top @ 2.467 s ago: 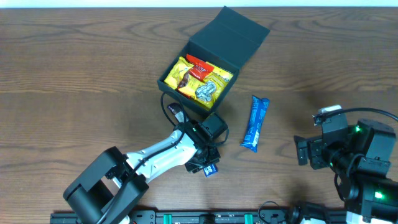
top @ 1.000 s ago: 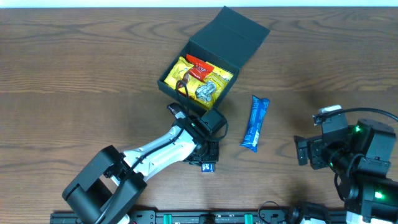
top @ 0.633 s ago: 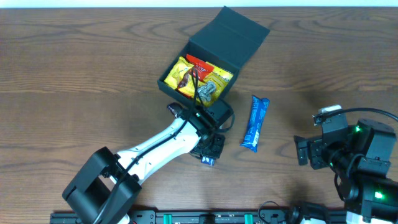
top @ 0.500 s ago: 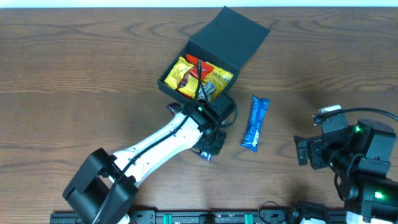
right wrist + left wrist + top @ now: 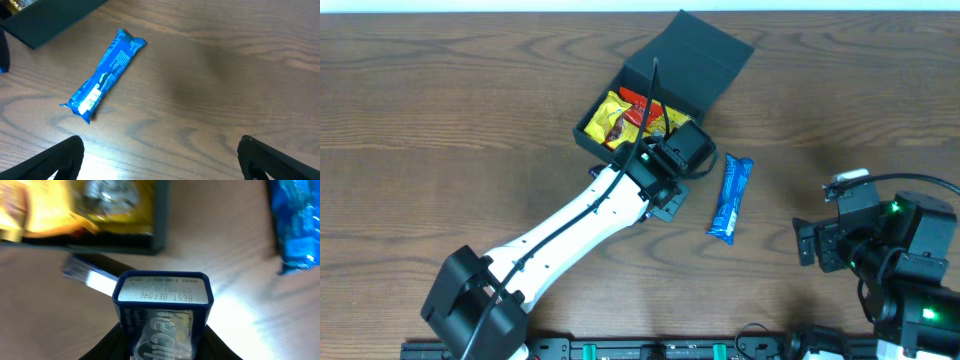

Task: Pack container
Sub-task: 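Carry the Eclipse tin over the box's right side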

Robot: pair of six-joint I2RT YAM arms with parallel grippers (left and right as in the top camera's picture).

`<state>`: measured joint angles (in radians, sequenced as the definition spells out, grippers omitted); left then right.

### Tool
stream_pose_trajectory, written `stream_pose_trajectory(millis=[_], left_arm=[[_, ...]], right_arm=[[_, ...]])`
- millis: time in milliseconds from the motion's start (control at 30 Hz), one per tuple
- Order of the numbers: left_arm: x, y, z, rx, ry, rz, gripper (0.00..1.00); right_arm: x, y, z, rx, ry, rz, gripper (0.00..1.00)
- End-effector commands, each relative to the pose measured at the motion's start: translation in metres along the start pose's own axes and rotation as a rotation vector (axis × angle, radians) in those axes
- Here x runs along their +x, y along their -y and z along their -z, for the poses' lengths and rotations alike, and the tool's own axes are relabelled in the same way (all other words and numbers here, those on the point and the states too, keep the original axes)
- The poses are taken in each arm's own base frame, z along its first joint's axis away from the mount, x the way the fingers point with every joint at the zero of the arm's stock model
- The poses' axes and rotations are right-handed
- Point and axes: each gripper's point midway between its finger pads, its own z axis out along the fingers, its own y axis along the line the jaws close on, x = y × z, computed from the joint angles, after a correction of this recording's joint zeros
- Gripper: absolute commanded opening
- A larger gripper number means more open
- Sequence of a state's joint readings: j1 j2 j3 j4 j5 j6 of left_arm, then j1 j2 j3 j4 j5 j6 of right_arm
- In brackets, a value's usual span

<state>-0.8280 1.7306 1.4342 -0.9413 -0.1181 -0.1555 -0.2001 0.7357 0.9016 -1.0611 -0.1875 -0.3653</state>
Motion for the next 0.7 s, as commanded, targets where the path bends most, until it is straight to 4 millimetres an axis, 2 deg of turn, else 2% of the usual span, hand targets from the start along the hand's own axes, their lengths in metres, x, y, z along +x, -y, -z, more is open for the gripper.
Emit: stream_pose_trajectory(millis=[0,300,500,667], left_arm=[[-0.018,-0.022,0.006,-0.126,0.062,-0.016,0.25],[-0.043,-0.024,0.008,-0.131,0.160,-0.074,0.29],[-0.048,-0.037,0.004,-0.074,0.158,-0.047,0.29],[-0.061,-0.050,0.002,-0.004,0.195,0.005,0.28]], right_arm=[[0.000,0.000,0.000,-0.005,0.003,-0.020,0.99],[0.000,0.000,0.000,-0.005,0.003,-0.020,0.99],[0.000,0.000,0.000,-0.005,0.003,-0.020,0.99],[0.000,0.000,0.000,-0.005,0.003,-0.020,0.99]])
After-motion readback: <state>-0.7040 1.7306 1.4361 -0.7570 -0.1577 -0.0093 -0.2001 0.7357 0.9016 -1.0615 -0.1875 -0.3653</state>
